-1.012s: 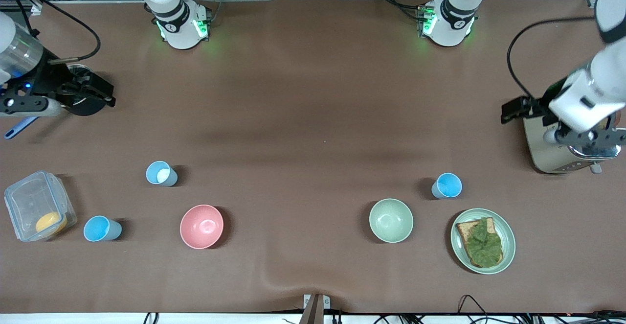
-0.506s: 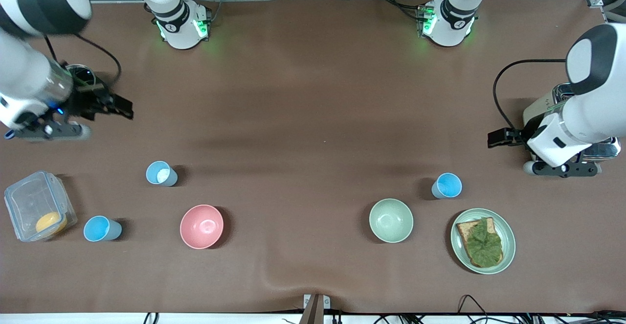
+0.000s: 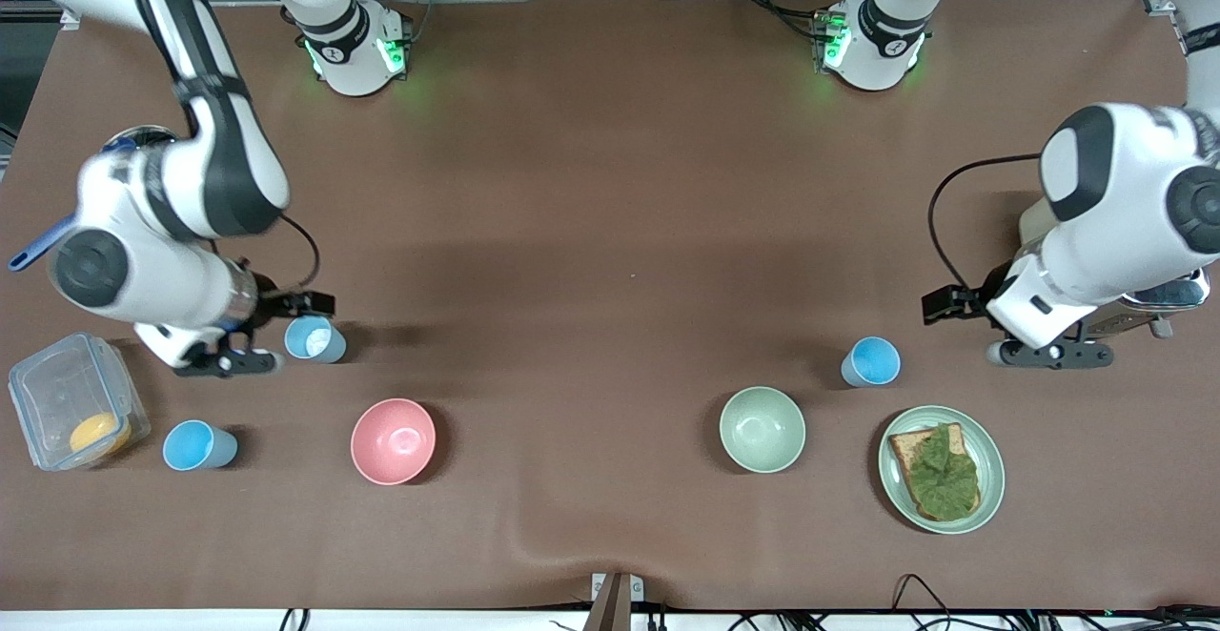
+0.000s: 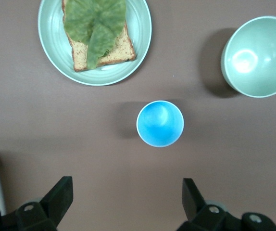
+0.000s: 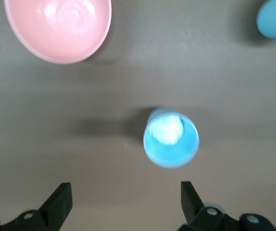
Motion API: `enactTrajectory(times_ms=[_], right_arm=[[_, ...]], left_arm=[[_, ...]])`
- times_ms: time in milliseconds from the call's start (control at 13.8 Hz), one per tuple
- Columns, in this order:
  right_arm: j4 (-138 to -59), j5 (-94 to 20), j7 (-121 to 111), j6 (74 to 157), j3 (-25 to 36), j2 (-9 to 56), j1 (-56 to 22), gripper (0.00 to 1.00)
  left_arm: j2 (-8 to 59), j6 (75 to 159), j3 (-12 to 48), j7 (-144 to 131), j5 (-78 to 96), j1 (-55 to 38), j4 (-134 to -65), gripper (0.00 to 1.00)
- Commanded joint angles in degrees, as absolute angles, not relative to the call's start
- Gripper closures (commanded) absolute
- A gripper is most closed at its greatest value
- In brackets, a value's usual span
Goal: Stack blue cups with both arms
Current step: 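Grasp a blue cup with the right gripper and another with the left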
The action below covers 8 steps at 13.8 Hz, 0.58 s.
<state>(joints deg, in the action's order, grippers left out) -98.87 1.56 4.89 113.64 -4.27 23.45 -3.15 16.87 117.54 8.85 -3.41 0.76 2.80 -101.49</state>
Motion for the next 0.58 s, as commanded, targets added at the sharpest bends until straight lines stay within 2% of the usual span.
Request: enactTrajectory(times_ms=[0, 289, 361, 506], right_arm=[[-104.31, 6.75, 6.06, 122.14, -3.87, 24.95, -4.48, 0.0], [-107.05, 11.92, 8.87, 127.26, -3.78, 28.81, -5.1, 0.02], [-107.05, 12.82, 11.57, 127.27, -3.78, 29.87, -5.18, 0.28], [-106.79, 13.27, 16.77, 127.18, -3.78, 31.28, -5.53, 0.67]], left_arm=[[18.97, 122.07, 8.96, -3.43, 1.32, 3.08, -103.62, 0.0], [23.72, 126.72, 8.79, -3.43, 1.23, 3.08, -103.62, 0.0], [25.47, 129.17, 8.79, -3.43, 1.23, 3.16, -103.45, 0.0], [28.2, 134.27, 8.79, -3.43, 1.32, 3.08, -103.1, 0.0]])
